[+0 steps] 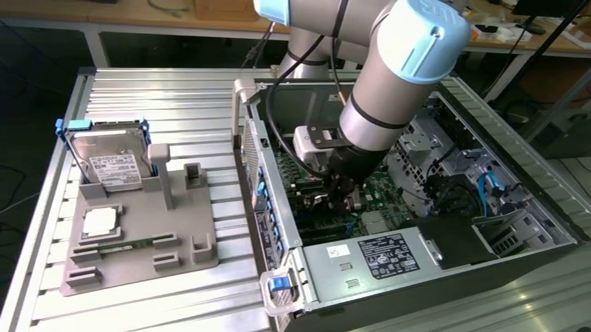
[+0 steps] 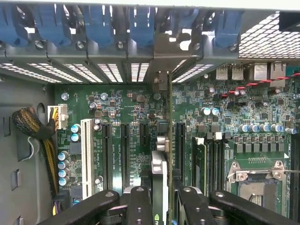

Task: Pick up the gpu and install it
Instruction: 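Insert the gpu into the slot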

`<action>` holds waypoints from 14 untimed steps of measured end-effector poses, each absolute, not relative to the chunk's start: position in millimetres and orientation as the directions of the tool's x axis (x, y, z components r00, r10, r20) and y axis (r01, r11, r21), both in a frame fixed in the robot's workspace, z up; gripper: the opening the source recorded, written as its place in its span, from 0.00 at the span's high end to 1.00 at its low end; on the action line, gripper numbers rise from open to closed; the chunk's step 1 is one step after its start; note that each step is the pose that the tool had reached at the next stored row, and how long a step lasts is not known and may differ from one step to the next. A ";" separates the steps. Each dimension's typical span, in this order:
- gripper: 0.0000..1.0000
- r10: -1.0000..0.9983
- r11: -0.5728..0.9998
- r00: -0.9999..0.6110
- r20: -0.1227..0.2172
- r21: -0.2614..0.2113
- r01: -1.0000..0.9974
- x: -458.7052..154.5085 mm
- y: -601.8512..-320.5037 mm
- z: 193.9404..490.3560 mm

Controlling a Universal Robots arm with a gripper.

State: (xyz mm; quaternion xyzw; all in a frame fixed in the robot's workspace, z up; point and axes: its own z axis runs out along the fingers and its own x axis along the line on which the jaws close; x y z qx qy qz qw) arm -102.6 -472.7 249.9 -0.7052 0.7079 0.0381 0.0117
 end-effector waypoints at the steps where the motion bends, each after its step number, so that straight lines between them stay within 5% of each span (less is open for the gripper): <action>1: 0.73 -0.998 0.003 -0.005 -0.070 0.037 -0.999 -102.6 -472.7 249.3; 14: 0.73 -0.998 0.003 -0.005 -0.069 0.036 -0.999 -103.2 -472.7 236.2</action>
